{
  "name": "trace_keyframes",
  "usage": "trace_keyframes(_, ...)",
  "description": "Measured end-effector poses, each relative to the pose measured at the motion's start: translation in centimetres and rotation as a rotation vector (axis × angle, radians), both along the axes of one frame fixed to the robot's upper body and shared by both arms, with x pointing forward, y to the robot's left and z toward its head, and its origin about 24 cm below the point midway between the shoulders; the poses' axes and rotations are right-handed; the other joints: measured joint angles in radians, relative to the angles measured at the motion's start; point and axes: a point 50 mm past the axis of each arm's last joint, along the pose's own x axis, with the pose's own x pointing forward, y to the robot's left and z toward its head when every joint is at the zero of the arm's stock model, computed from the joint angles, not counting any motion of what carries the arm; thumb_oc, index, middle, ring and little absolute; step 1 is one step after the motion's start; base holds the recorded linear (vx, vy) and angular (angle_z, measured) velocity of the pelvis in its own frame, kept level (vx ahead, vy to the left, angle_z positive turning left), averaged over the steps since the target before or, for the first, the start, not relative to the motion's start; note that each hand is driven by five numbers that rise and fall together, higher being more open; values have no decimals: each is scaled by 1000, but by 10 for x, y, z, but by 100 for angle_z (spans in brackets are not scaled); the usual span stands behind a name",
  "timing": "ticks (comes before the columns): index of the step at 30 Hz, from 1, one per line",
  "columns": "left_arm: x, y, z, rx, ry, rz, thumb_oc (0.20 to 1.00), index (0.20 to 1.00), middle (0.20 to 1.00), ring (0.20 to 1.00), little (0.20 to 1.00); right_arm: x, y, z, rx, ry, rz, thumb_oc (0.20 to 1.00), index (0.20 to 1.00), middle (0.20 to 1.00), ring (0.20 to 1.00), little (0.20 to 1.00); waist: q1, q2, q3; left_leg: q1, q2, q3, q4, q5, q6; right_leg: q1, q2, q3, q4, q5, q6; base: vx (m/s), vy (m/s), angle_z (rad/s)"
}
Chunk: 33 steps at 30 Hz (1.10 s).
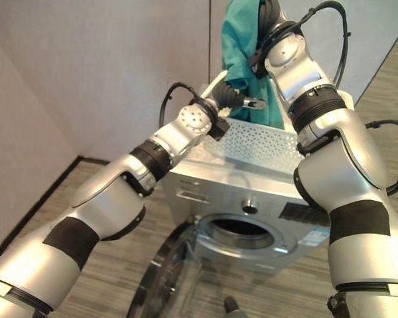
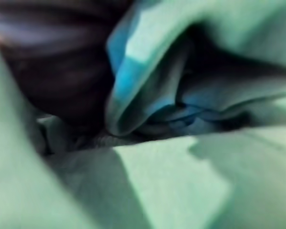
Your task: Grab the laundry basket,head to the washer,open it,put in the laundry and shut it.
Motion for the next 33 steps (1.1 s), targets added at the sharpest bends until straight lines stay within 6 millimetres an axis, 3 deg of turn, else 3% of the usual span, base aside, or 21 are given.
trace_keyframes(21, 1, 4, 8, -123, -3, 60, 200, 200, 200, 200, 200, 0, -1, 0, 37, 5, 8, 200, 200, 200, 200, 200, -3, -4, 2, -11, 2, -21, 0, 4, -6, -1, -1, -20, 0, -3, -5, -1, -6, 2)
trace_keyframes(22, 1, 4, 8, -124, -5, 61, 200, 200, 200, 200, 200, 0, 0, 0, 37, 5, 8, 689, 689, 689, 689, 689, -3, -4, 2, -11, 1, -21, 0, 4, -6, -1, -1, -20, 0, -3, -5, 0, 0, 0)
trace_keyframes(23, 1, 4, 8, -124, -8, 63, 200, 200, 200, 200, 200, 0, 0, 0, 38, 4, 9, 1000, 1000, 1000, 1000, 1000, -4, -5, 3, -11, 1, -20, 0, 4, -6, -1, -1, -20, 0, -3, -5, 0, 0, 0)
trace_keyframes(33, 5, 25, 32, -167, -128, 110, 200, 200, 200, 200, 200, -11, 12, 17, 170, -104, 125, 1000, 1000, 1000, 1000, 1000, -15, -6, 3, -11, 0, -13, 0, 4, -6, -5, 0, -15, 0, -3, -5, 1, 2, 0)
